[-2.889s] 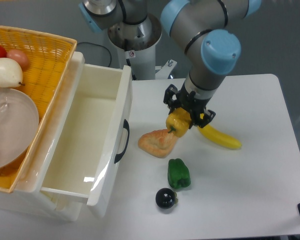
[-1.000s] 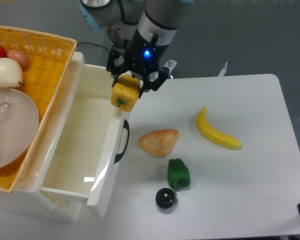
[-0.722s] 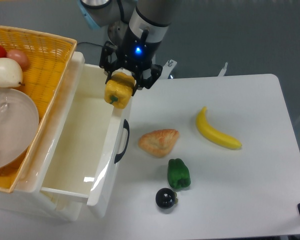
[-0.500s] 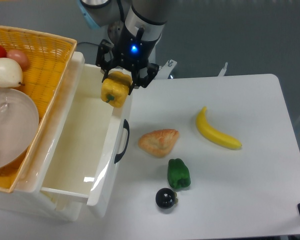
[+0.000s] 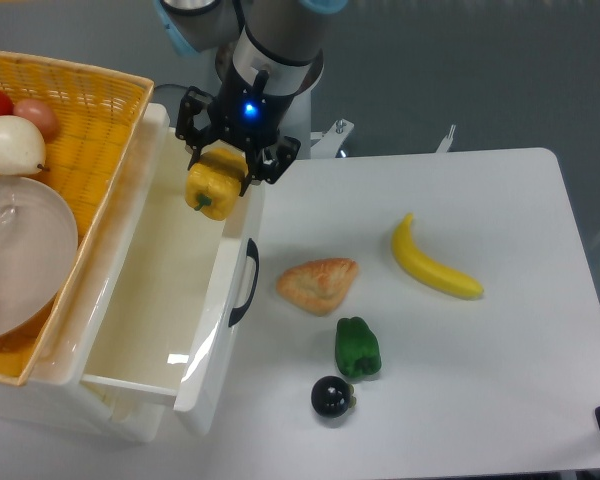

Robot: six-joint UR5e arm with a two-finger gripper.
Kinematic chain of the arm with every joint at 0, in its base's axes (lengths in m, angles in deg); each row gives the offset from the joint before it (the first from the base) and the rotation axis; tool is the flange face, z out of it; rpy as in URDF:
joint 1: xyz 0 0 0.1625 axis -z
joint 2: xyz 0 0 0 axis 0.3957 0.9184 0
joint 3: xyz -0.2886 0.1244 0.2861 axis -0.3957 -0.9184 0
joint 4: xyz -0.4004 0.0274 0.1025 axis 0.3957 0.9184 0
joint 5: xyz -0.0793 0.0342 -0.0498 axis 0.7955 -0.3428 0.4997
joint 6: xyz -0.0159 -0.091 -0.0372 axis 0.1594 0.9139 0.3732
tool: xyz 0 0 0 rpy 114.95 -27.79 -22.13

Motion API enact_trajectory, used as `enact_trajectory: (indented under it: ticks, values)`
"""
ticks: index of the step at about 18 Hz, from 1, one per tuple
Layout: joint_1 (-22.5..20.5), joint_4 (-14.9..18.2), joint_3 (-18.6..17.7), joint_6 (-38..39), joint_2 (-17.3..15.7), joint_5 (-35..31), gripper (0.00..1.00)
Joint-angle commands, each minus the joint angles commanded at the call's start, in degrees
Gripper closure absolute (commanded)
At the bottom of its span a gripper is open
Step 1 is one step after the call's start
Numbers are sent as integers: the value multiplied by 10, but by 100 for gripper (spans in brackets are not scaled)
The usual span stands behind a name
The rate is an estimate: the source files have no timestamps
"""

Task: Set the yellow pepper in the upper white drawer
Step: 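Lower the yellow pepper into the open white drawer, then open the gripper to release the pepper inside the drawer, then raise the open gripper up and away from the drawer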

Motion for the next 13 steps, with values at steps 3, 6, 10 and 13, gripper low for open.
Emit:
enact_trajectory:
  ticks: [3,6,10,13]
  values:
    - [1,-6,0,-6,1,1,0]
    - [7,-11,-1,-4,0,1,0]
    - [9,-12,-1,-6,0,2,0]
    - [9,-13,0,-7,-1,2,0]
